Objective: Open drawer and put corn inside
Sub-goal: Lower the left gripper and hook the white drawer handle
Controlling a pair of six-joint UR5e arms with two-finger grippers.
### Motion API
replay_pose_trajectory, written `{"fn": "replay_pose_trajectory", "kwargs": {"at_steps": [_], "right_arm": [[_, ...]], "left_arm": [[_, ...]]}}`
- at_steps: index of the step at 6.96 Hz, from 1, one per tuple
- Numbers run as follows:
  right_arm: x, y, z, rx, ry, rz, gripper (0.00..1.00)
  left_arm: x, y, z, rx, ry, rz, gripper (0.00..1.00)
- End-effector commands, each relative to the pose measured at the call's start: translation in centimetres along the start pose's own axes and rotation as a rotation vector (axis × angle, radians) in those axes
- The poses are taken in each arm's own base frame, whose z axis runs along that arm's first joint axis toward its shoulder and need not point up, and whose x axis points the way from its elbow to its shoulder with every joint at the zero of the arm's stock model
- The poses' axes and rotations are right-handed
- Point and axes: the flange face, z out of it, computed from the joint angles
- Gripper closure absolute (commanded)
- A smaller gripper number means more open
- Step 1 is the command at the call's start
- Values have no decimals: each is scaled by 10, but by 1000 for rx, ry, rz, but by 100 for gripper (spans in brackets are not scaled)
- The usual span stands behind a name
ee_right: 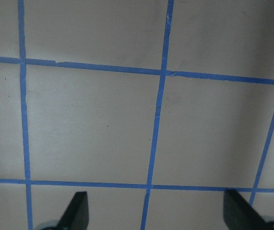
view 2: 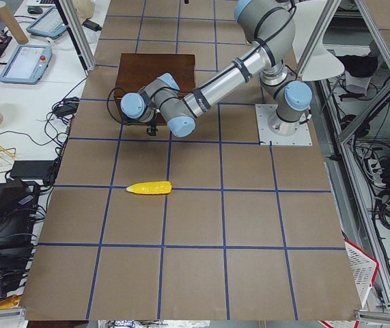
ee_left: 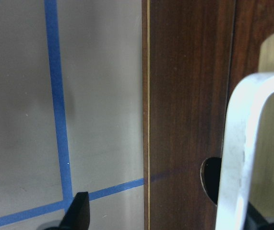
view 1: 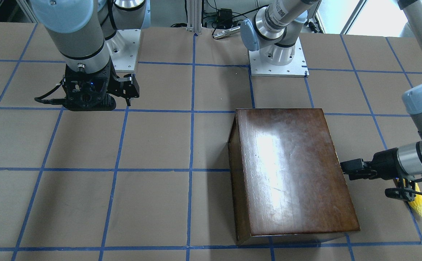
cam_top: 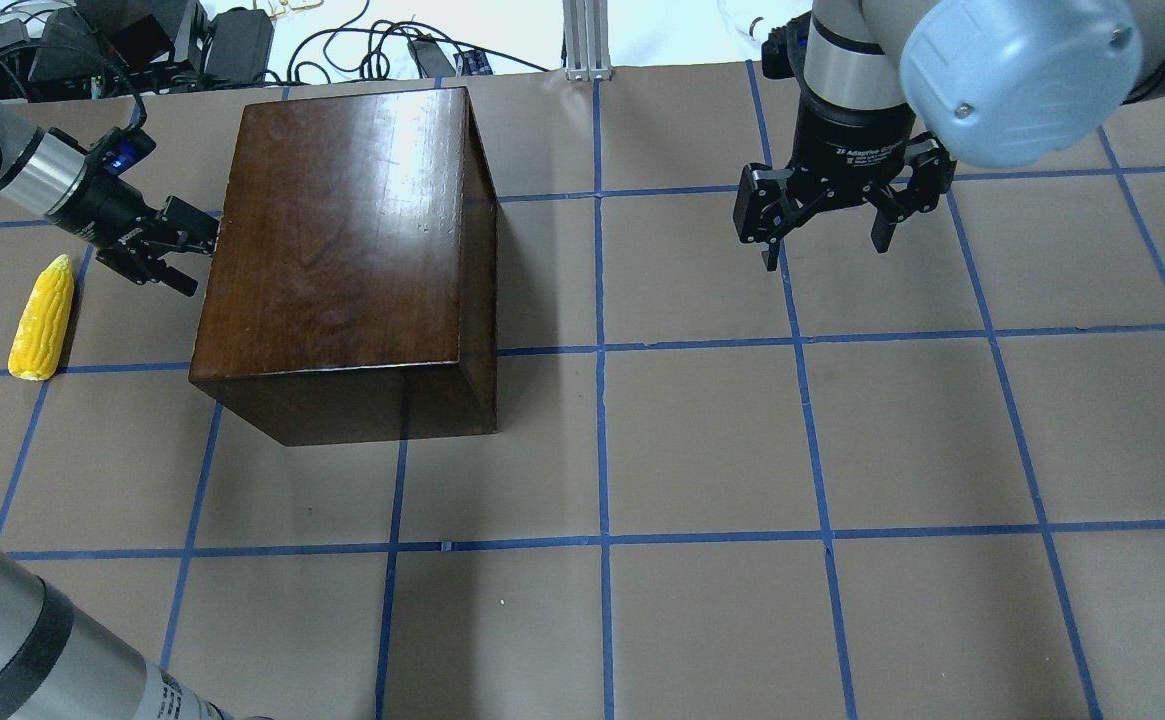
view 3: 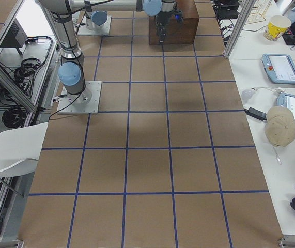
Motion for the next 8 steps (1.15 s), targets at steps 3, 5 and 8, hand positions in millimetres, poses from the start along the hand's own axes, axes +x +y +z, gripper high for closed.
{"fn": "replay_pose_trajectory", "kwargs": {"at_steps": [3, 5, 8], "right_arm": [[0, 0, 0, 0, 0, 0, 0], [0, 0, 0, 0, 0, 0, 0], [0, 0, 0, 0, 0, 0, 0]], "left_arm": [[-2, -3, -5, 8, -19, 8, 0], [-9, 0, -8, -1, -41, 3, 0], [-15, 0, -18, 15, -48, 3, 0]]}}
